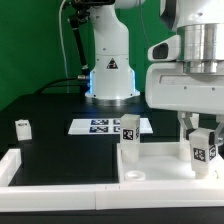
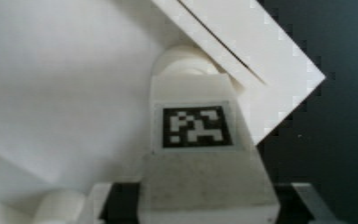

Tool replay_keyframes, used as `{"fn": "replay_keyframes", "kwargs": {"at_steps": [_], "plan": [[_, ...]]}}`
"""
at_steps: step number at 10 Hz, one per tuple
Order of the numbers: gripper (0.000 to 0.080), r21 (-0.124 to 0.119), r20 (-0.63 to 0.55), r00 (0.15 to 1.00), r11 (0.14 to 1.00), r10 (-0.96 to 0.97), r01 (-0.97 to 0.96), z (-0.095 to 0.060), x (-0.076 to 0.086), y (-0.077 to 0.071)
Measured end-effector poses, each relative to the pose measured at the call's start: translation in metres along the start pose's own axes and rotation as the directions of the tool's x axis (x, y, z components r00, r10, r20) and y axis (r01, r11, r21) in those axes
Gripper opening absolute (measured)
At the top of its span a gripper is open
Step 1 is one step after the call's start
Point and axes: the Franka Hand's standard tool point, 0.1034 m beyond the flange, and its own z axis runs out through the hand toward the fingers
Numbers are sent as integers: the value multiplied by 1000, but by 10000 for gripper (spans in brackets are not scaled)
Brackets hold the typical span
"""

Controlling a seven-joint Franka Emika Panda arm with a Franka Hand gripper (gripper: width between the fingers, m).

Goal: Assemble square table

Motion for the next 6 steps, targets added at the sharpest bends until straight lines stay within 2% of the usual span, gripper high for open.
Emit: {"fn": "replay_keyframes", "kwargs": {"at_steps": [1, 3, 4, 5, 6], "plan": [[289, -4, 18, 988, 988, 155, -155, 1, 2, 2], [291, 1, 81, 899, 901, 431, -433, 1, -1, 5], [291, -4, 104, 828, 833, 551, -554, 1, -3, 3], [294, 4, 115, 724, 728, 680, -685, 2, -9, -1], [295, 0, 124, 623, 628, 772, -778, 2, -12, -4]]}}
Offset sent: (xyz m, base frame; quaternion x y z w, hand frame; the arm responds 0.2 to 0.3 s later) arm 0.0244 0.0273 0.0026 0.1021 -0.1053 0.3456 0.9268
